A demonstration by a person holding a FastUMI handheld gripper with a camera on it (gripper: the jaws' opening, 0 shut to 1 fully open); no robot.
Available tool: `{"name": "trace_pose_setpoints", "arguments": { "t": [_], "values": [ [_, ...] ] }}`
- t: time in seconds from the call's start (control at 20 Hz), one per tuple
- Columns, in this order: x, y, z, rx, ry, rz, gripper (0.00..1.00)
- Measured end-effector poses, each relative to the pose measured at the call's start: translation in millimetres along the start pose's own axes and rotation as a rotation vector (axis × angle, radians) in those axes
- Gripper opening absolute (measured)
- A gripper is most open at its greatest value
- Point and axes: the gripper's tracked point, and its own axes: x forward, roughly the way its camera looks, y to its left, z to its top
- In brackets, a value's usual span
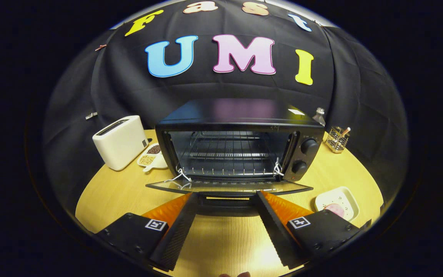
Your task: Open the toaster oven, put the food inside, and close the toaster oven door.
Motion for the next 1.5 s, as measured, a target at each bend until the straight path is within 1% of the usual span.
{"name": "trace_pose_setpoints", "arguments": {
  "t": [0.15,0.3,0.7,1.15,1.3,1.5],
  "values": [
    [-1,2,-4,-0.026,0.003,-0.001,0.99],
    [-2,1,-13,-0.016,0.027,0.000,0.99],
    [-4,1,-57,-0.023,0.146,-0.001,0.96],
    [-3,-3,-85,-0.018,0.261,0.034,0.98],
    [-3,-5,-85,-0.021,0.266,0.042,0.98],
    [-11,-8,-77,-0.035,0.243,0.081,0.98]
  ]
}}
